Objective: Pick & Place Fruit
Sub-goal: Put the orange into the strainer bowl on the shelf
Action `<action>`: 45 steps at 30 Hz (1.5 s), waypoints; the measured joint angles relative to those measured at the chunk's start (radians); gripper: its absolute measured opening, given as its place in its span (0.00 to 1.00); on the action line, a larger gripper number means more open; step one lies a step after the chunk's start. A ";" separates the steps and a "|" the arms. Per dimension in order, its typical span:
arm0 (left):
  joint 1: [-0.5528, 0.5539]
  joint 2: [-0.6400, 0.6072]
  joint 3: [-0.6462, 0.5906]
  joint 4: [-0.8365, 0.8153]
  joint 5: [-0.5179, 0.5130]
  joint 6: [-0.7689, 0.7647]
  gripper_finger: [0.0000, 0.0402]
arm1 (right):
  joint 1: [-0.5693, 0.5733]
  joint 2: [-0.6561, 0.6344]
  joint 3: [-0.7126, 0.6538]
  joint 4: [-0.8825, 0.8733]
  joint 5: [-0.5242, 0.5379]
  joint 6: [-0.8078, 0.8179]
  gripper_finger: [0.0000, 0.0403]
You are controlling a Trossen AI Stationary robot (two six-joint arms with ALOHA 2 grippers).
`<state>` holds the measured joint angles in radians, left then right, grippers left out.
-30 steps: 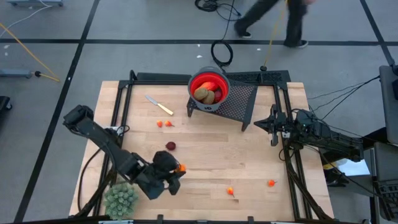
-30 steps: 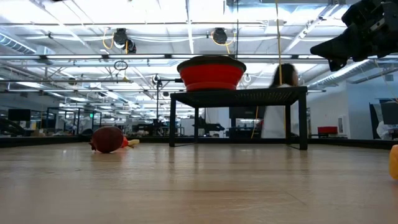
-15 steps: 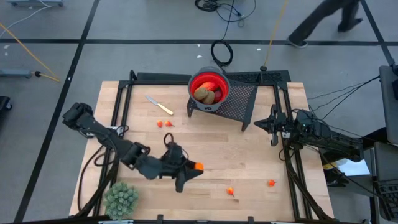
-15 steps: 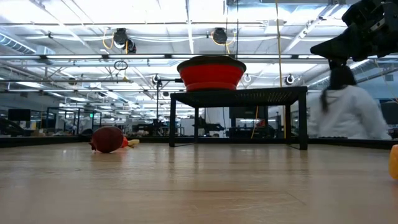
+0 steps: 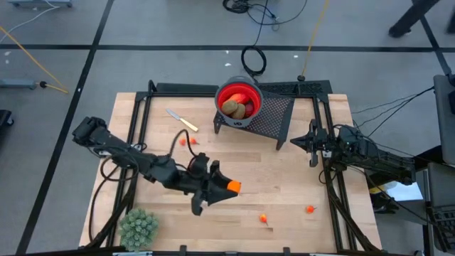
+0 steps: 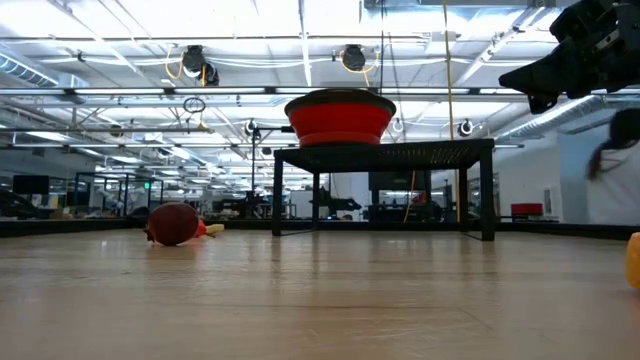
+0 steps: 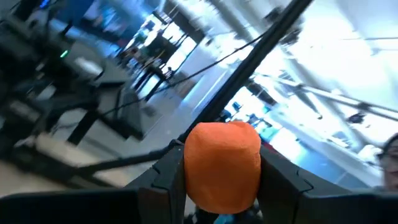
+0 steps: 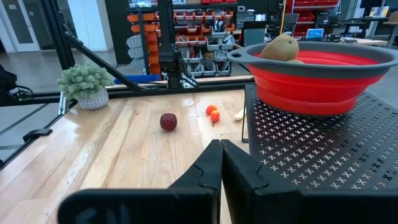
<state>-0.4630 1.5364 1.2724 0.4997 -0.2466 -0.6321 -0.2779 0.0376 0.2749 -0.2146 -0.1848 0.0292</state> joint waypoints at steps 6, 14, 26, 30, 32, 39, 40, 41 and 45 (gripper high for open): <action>0.023 0.000 0.000 0.126 0.091 0.063 0.36 | 0.000 0.000 0.000 0.000 0.000 0.000 0.00; 0.033 0.000 0.000 0.160 0.124 0.088 0.36 | 0.000 0.000 0.000 0.000 0.000 0.000 0.00; 0.040 0.000 0.000 0.157 -0.152 -0.065 0.36 | 0.000 0.000 0.000 0.000 0.000 0.000 0.00; 0.059 0.000 0.000 0.155 -0.239 -0.204 0.36 | 0.000 0.000 0.000 0.000 0.000 0.000 0.00; 0.070 0.000 0.000 0.154 -0.267 -0.279 0.36 | 0.000 0.000 0.000 0.000 0.000 0.000 0.00; 0.108 0.000 0.000 0.151 -0.314 -0.500 0.36 | 0.000 0.000 0.000 0.000 0.000 0.000 0.00; 0.112 0.000 0.000 0.146 -0.314 -0.519 0.36 | 0.000 0.000 0.000 0.000 0.000 0.000 0.00; 0.114 0.000 0.000 0.145 -0.314 -0.531 0.36 | 0.000 0.000 0.000 0.000 0.000 0.000 0.00; 0.123 0.000 0.000 0.128 -0.314 -0.540 0.36 | 0.000 0.000 0.000 0.000 0.000 0.000 0.00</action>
<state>-0.3403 1.5364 1.2724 0.6281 -0.5610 -1.1720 -0.2777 0.0376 0.2749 -0.2150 -0.1852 0.0292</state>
